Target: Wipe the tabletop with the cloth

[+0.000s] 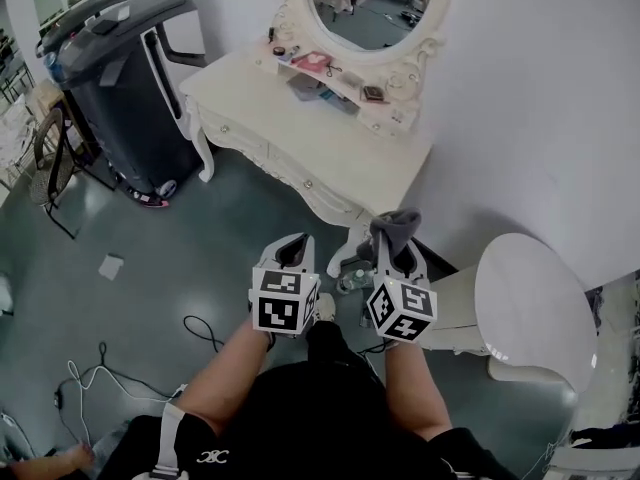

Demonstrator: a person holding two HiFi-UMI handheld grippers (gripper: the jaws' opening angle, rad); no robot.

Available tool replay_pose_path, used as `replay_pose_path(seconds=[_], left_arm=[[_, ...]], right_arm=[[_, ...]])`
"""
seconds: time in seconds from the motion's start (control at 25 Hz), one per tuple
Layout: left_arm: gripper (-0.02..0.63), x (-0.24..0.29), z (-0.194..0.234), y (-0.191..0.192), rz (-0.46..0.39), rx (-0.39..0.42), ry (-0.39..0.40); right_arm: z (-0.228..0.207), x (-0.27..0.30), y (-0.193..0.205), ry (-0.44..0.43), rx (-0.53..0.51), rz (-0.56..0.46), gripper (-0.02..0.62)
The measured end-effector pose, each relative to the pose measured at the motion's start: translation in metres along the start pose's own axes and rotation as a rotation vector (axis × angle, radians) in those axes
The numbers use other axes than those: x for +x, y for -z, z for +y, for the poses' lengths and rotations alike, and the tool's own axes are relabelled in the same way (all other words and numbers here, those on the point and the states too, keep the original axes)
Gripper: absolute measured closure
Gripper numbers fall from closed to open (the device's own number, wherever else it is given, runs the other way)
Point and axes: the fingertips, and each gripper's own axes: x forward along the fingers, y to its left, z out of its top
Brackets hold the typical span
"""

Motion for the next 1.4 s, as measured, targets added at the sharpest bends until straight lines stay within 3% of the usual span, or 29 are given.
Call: replay_pose_path(seconds=[0.2,0.6,0.8,1.12,1.24,1.4], left_arm=[[0.606,0.07,-0.003,-0.023,0.035,0.008,-0.011],[0.606,0.221,-0.032,-0.092,0.08,0.076,-0.059],[0.606,0.251,-0.023,-0.093,0.123,0.087,-0.095],[0.606,0.273,0.013,-0.093,0.177,0.085,-0.156],[0.606,0.275,0.027,-0.093,0.19,0.088,-0.177],[0.606,0.278,0.048,-0.094,0.198,0.03,-0.196]], right_arm=[[-0.052,0.061,-0.007,-0.005,0.022,0.009,0.499],[-0.195,0.191,-0.019,-0.003,-0.016,0.13,0.499],[-0.24,0.26,0.002,0.015,-0.179,0.261,0.499],[-0.286,0.376,0.067,-0.085,-0.64,0.638,0.499],[-0.306,0.411,0.084,-0.087,-0.699,0.741,0.499],[-0.326,0.446,0.094,-0.115,-0.731,0.78,0.499]])
